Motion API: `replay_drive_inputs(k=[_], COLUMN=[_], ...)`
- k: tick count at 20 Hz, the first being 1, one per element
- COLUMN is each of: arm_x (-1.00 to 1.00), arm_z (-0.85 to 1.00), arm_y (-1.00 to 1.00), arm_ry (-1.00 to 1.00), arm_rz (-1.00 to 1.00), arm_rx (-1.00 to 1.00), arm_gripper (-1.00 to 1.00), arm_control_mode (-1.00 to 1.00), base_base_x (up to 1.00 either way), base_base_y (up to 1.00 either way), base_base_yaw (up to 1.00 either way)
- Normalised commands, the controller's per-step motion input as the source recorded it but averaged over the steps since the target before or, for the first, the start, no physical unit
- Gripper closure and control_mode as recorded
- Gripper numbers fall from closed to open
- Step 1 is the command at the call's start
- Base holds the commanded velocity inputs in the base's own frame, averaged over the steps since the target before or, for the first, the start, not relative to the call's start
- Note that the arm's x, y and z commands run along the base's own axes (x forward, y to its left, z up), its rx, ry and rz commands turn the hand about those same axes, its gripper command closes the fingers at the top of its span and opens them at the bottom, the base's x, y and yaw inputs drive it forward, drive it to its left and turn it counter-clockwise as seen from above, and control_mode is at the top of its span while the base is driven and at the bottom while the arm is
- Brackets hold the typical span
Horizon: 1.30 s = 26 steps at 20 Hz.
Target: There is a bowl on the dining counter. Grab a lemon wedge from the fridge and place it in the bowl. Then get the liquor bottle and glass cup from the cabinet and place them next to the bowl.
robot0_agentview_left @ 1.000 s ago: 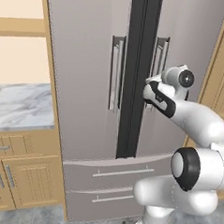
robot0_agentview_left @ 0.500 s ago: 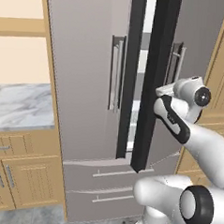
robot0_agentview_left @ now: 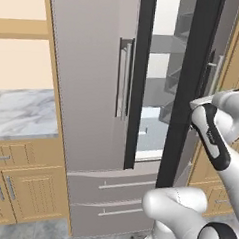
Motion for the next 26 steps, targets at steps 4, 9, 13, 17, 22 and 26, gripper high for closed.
replay_drive_inputs(k=[4,9,13,17,22,26], arm_x=[-0.23,-0.34,-1.00,-0.96,-0.59,-0.09], arm_z=[0.04,-0.05,0.16,0.46,0.49,0.36], arm_y=[-0.31,0.02,0.16,0.34,0.68,0.92], arm_ry=[0.06,0.01,-0.10,-0.12,-0.02,0.00], arm_rz=[0.00,0.00,0.00,0.00,0.00,0.00], arm_rx=[0.02,0.00,-0.06,-0.15,-0.23,-0.30], arm_gripper=[-1.00,-1.00,-1.00,-1.00,-1.00,-1.00], arm_control_mode=[-1.00,-1.00,-1.00,-1.00,-1.00,-1.00], base_base_x=[0.00,0.00,0.00,0.00,0.00,0.00], base_base_y=[0.00,0.00,0.00,0.00,0.00,0.00], base_base_yaw=[0.00,0.00,0.00,0.00,0.00,0.00])
